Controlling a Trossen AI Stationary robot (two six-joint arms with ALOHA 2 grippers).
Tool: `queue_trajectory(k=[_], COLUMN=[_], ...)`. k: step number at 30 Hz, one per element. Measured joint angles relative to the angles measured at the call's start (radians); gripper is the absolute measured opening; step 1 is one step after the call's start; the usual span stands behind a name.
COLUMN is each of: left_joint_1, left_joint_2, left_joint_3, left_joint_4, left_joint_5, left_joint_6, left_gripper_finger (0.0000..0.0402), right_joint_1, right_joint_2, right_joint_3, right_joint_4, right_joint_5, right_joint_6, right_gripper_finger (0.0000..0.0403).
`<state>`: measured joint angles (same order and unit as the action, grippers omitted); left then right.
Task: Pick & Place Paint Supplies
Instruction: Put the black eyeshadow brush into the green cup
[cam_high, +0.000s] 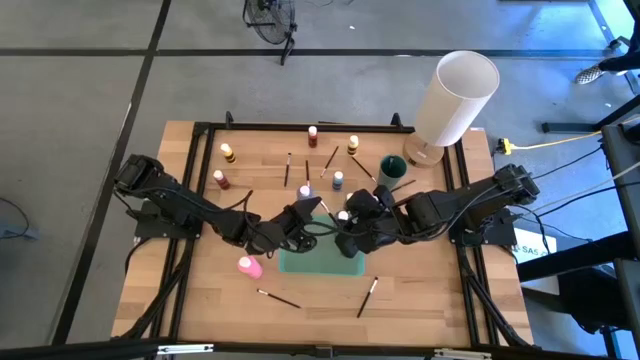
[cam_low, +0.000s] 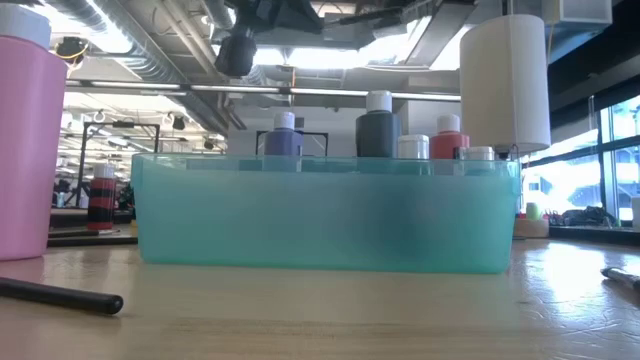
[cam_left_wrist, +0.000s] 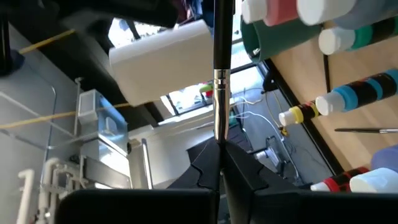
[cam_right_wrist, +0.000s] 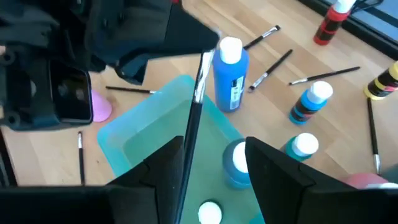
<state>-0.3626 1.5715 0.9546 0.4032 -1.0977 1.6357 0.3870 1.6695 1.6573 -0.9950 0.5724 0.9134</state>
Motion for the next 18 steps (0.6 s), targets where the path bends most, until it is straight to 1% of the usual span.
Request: queue_trajectory(k=[4, 10, 18], left_joint_1=[-0.004, -0.004, -0.004], left_joint_2=[0.0, 0.0, -0.001], left_joint_3=[0.0, 0.0, 0.0], left_joint_4=[0.033, 0.101, 0.122], left_joint_5=[0.01, 0.037, 0.055], left_joint_6=[0.018, 0.084, 0.107], left_gripper_finger=[0.0002, 0.0002, 0.0002], right_joint_1=[0.001, 0.0, -0.012], right_joint_2=[0.002, 0.021, 0.053], right_joint_3=[0.0, 0.001, 0.0], right_joint_4=[0.018, 0.034, 0.087], right_joint_5=[-0.028, -0.05, -0.078], right_joint_6=[-0.004, -0.016, -0.097], right_gripper_finger=[0.0174, 0.0174, 0.0175])
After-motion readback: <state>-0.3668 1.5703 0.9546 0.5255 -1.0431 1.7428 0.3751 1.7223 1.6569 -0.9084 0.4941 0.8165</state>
